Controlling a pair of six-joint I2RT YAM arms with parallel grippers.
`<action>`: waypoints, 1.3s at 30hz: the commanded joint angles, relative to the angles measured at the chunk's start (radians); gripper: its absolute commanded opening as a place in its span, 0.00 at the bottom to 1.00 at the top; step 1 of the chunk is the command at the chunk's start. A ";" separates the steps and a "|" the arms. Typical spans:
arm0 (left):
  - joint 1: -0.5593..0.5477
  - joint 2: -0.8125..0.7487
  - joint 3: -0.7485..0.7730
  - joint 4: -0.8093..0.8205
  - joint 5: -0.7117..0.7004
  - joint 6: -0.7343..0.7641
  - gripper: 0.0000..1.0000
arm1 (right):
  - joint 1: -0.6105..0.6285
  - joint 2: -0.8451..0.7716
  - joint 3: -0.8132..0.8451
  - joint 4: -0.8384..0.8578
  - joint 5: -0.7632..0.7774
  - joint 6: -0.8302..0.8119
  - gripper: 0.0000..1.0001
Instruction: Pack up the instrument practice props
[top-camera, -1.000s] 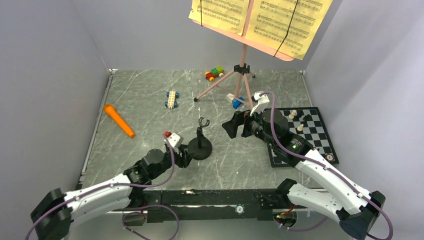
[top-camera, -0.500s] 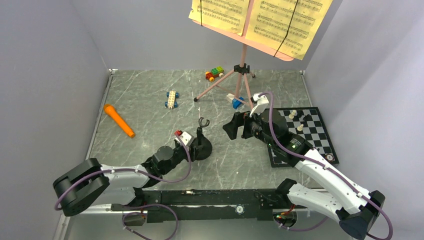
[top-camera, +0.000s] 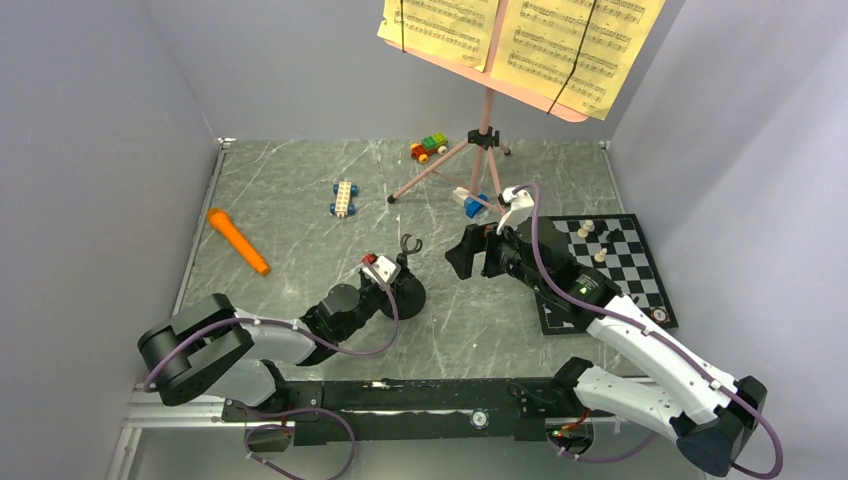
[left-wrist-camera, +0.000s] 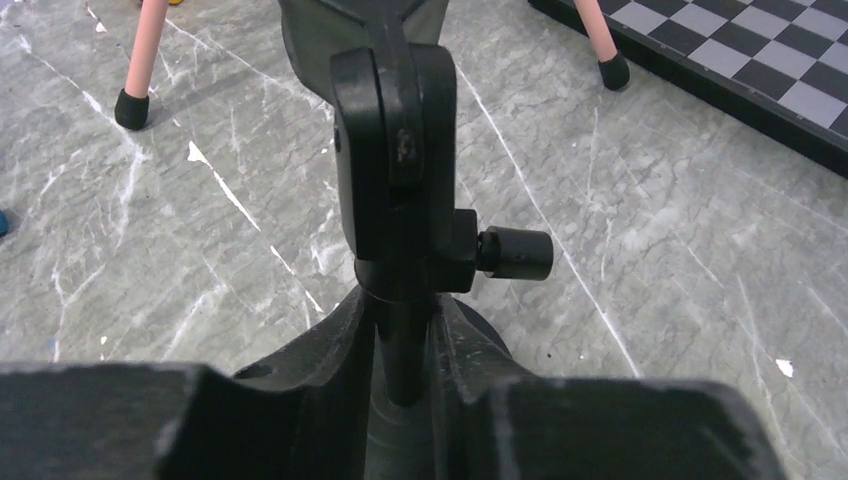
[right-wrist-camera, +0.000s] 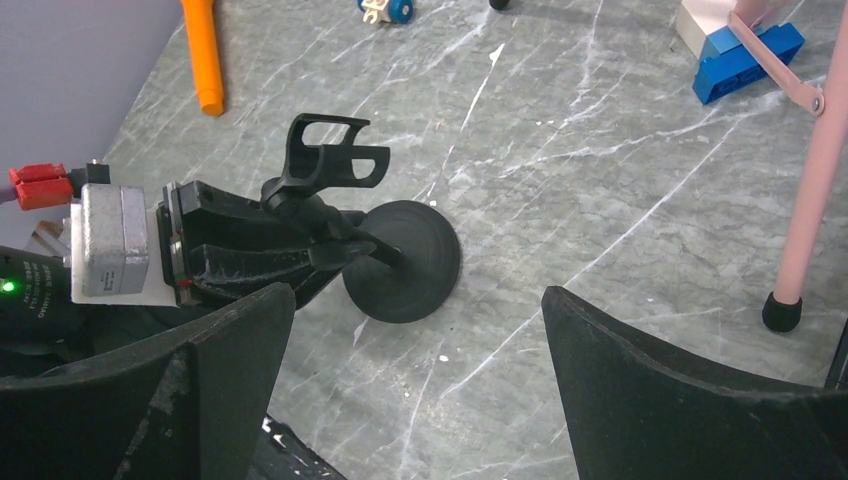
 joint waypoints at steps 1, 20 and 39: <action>-0.006 0.023 0.033 0.079 0.001 0.011 0.18 | 0.002 -0.010 0.018 0.001 0.020 -0.003 1.00; 0.165 -0.512 0.303 -0.652 -0.344 0.012 0.00 | 0.002 -0.034 0.003 0.025 -0.001 -0.004 1.00; 1.024 0.113 0.696 -0.625 0.017 -0.153 0.00 | 0.002 -0.030 -0.034 0.081 -0.065 0.018 1.00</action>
